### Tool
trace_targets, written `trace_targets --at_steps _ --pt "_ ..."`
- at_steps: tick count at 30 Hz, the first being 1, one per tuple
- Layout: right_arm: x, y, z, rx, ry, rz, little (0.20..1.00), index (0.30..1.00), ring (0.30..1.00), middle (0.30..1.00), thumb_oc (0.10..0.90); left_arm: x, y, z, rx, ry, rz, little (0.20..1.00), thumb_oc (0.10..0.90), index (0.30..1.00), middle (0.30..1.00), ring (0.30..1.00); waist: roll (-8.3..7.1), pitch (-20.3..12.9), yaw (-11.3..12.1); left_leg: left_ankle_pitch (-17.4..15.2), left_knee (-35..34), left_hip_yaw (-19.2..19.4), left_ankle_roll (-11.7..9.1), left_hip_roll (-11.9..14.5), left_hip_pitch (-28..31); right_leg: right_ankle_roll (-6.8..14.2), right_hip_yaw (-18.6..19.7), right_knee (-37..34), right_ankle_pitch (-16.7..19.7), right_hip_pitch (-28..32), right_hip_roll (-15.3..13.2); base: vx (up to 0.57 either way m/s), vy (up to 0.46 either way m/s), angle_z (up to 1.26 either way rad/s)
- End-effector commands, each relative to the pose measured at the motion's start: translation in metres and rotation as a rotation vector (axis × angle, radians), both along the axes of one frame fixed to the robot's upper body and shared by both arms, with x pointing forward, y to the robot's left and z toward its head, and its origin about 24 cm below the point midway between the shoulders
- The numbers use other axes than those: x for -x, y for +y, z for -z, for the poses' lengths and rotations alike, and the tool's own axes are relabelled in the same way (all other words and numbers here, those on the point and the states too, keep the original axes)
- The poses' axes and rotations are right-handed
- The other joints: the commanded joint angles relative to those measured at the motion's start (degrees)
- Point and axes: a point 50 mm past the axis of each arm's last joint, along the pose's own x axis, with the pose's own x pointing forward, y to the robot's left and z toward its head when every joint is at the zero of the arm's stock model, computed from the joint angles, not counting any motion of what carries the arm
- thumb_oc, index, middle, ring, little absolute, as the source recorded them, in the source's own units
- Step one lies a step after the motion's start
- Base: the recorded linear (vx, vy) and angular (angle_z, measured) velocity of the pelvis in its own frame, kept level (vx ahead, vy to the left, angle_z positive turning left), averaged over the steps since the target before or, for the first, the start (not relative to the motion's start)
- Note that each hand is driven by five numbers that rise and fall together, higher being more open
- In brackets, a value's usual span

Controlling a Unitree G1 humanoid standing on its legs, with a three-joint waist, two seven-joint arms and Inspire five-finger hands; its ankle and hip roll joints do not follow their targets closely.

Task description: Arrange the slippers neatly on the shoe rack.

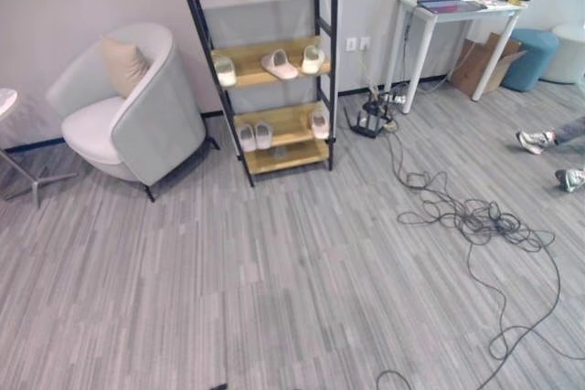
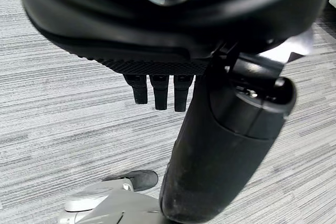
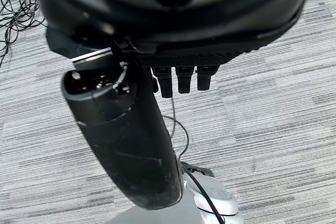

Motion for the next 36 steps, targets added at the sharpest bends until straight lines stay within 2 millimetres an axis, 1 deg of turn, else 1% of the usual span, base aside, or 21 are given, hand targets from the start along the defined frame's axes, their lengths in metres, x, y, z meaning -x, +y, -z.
trace_targets --at_steps 1,14,19,21,22,23,24,25,26,27,28,29,30,31,32,33,34,36 --pt "-0.016 -0.016 -0.006 0.055 -0.005 -0.054 0.900 0.900 0.900 0.900 0.800 -0.020 -0.008 -0.001 0.000 -0.028 0.060 0.900 0.800 0.900 0.900 0.900 0.79 0.04 0.09 -4.71 -0.33 -0.71 -2.40 1.50 3.19 3.28 -2.53 0.43 -2.60 -0.42 -0.47 0.00 0.000 0.00" --pt "-0.013 -0.016 -0.005 0.045 0.016 -0.065 0.900 0.900 0.900 0.900 0.800 -0.019 -0.012 0.000 0.033 -0.035 0.031 0.900 0.800 0.900 0.900 0.900 0.98 1.02 0.17 -4.73 -0.33 -1.01 -2.66 1.77 2.99 2.85 -2.89 0.43 -2.94 -0.54 -0.20 0.02 -0.012 0.01" --pt "-0.019 -0.015 -0.006 0.046 0.000 -0.083 0.900 0.900 0.900 0.900 0.800 -0.020 -0.012 0.000 0.040 -0.035 0.033 0.900 0.800 0.900 0.900 0.900 0.89 2.07 0.59 -4.49 -0.33 -1.62 -2.83 2.30 3.10 2.35 -3.07 0.76 -3.39 -0.48 0.20 0.05 -0.060 0.05" --pt "-0.025 -0.016 -0.007 0.049 -0.016 -0.099 0.900 0.900 0.900 0.900 0.800 -0.023 -0.012 -0.001 0.040 -0.043 0.029 0.900 0.800 0.900 0.900 0.900 0.81 2.90 0.85 -4.99 1.60 -1.81 -2.94 2.79 2.12 1.88 -2.91 2.30 -4.06 -1.28 0.25 0.00 -0.068 0.10" --pt "-0.031 -0.016 -0.008 0.052 -0.032 -0.110 0.900 0.900 0.900 0.900 0.800 -0.026 -0.012 -0.001 0.039 -0.053 0.030 0.900 0.800 0.900 0.900 0.900 0.68 3.60 1.02 -5.50 3.70 -1.99 -3.07 2.92 0.88 1.55 -2.88 3.34 -4.49 -1.98 0.29 -0.02 -0.144 0.06" --pt "-0.039 -0.015 -0.009 0.053 -0.049 -0.134 0.900 0.900 0.900 0.900 0.800 -0.030 -0.012 -0.002 0.040 -0.065 0.032 0.900 0.800 0.900 0.900 0.900 0.31 4.78 1.43 -7.00 10.15 -2.13 -3.59 2.99 -2.55 0.60 -2.78 5.58 -5.80 -3.22 0.29 -0.02 -0.161 0.05" --pt "-0.041 -0.015 -0.009 0.052 -0.057 -0.134 0.900 0.900 0.900 0.900 0.800 -0.032 -0.012 -0.003 0.041 -0.073 0.037 0.900 0.800 0.900 0.900 0.900 0.05 5.56 1.79 -7.36 13.68 -1.76 -3.87 2.72 -4.21 0.16 -2.79 6.19 -6.33 -3.16 0.21 0.01 -0.183 0.05" --pt "-0.042 -0.016 -0.010 0.053 -0.063 -0.136 0.900 0.900 0.900 0.900 0.800 -0.035 -0.014 -0.003 0.043 -0.082 0.048 0.900 0.800 0.900 0.900 0.900 -0.16 6.47 1.90 -6.14 18.85 -0.77 -4.38 3.23 -7.17 -0.39 -3.17 6.83 -6.88 -2.91 0.12 0.03 -0.142 0.13" --pt "-0.042 -0.017 -0.010 0.057 -0.066 -0.131 0.900 0.900 0.900 0.900 0.800 -0.039 -0.015 -0.004 0.045 -0.094 0.058 0.900 0.800 0.900 0.900 0.900 -0.19 7.28 1.74 -3.48 25.17 0.68 -4.98 4.71 -10.96 -1.06 -3.83 7.35 -7.33 -2.75 0.18 0.11 -0.220 0.54" --pt "-0.039 -0.019 -0.010 0.067 -0.044 -0.136 0.900 0.900 0.900 0.900 0.800 -0.043 -0.017 -0.005 0.040 -0.108 0.079 0.900 0.800 0.900 0.900 0.900 -0.82 8.69 1.98 -0.50 34.95 4.67 -4.70 7.68 -15.28 -2.37 -5.00 7.97 -8.13 -1.68 0.19 0.14 -0.211 0.63" --pt "-0.035 -0.021 -0.010 0.070 -0.028 -0.137 0.900 0.900 0.900 0.900 0.800 -0.043 -0.016 -0.006 0.036 -0.110 0.091 0.900 0.800 0.900 0.900 0.900 -1.14 9.26 2.24 -0.52 37.05 6.12 -4.46 8.32 -17.00 -2.59 -5.42 8.00 -8.73 -0.97 0.05 0.20 -0.183 0.60" --pt "-0.034 -0.022 -0.010 0.074 -0.018 -0.136 0.900 0.900 0.900 0.900 0.800 -0.043 -0.017 -0.006 0.037 -0.111 0.097 0.900 0.800 0.900 0.900 0.900 -0.90 9.72 2.52 -1.59 37.03 7.49 -4.35 8.67 -18.55 -2.47 -5.90 7.85 -9.49 -0.11 0.25 0.35 -0.028 0.28" --pt "-0.029 -0.023 -0.010 0.074 -0.005 -0.119 0.900 0.900 0.900 0.900 0.800 -0.037 -0.019 -0.004 0.047 -0.092 0.104 0.900 0.800 0.900 0.900 0.900 -1.01 9.19 3.36 -4.43 30.88 10.76 -3.16 7.48 -20.66 -1.31 -6.66 6.88 -10.62 1.96 0.03 0.46 0.060 0.31" --pt "-0.027 -0.023 -0.010 0.071 -0.004 -0.101 0.900 0.900 0.900 0.900 0.800 -0.030 -0.021 -0.002 0.051 -0.066 0.112 0.900 0.800 0.900 0.900 0.900 -0.92 8.61 3.88 -3.47 25.86 12.01 -2.91 6.84 -20.92 -0.52 -6.60 6.12 -11.01 3.50 0.22 0.55 0.115 0.30" --pt "-0.026 -0.023 -0.009 0.068 0.000 -0.094 0.900 0.900 0.900 0.900 0.800 -0.024 -0.021 0.000 0.054 -0.042 0.119 0.900 0.800 0.900 0.900 0.900 -0.74 8.00 4.36 -1.56 20.83 12.72 -3.11 6.01 -20.92 0.03 -6.42 5.58 -11.44 4.81 0.47 0.32 0.084 0.26" --pt "-0.026 -0.023 -0.009 0.068 0.000 -0.094 0.900 0.900 0.900 0.900 0.800 -0.024 -0.021 0.000 0.053 -0.042 0.119 0.900 0.800 0.900 0.900 0.900 -0.83 8.05 4.38 -1.45 20.59 12.79 -3.09 5.90 -20.73 0.06 -6.41 5.56 -11.45 4.88 0.37 0.35 0.094 0.09" --pt "-0.023 -0.022 -0.009 0.065 0.003 -0.086 0.900 0.900 0.900 0.900 0.800 -0.016 -0.021 0.002 0.051 -0.010 0.127 0.900 0.800 0.900 0.900 0.900 -0.69 7.35 4.95 1.18 14.81 13.41 -3.59 4.83 -21.16 0.63 -6.11 4.74 -12.03 6.76 0.73 0.36 0.094 0.02" --pt "-0.022 -0.020 -0.008 0.059 0.006 -0.075 0.900 0.900 0.900 0.900 0.800 -0.010 -0.018 0.003 0.046 0.018 0.125 0.900 0.800 0.900 0.900 0.900 -1.25 6.77 6.06 2.47 9.53 13.39 -4.02 3.76 -22.76 1.37 -5.17 4.36 -13.02 9.21 0.54 0.50 0.142 -0.18"
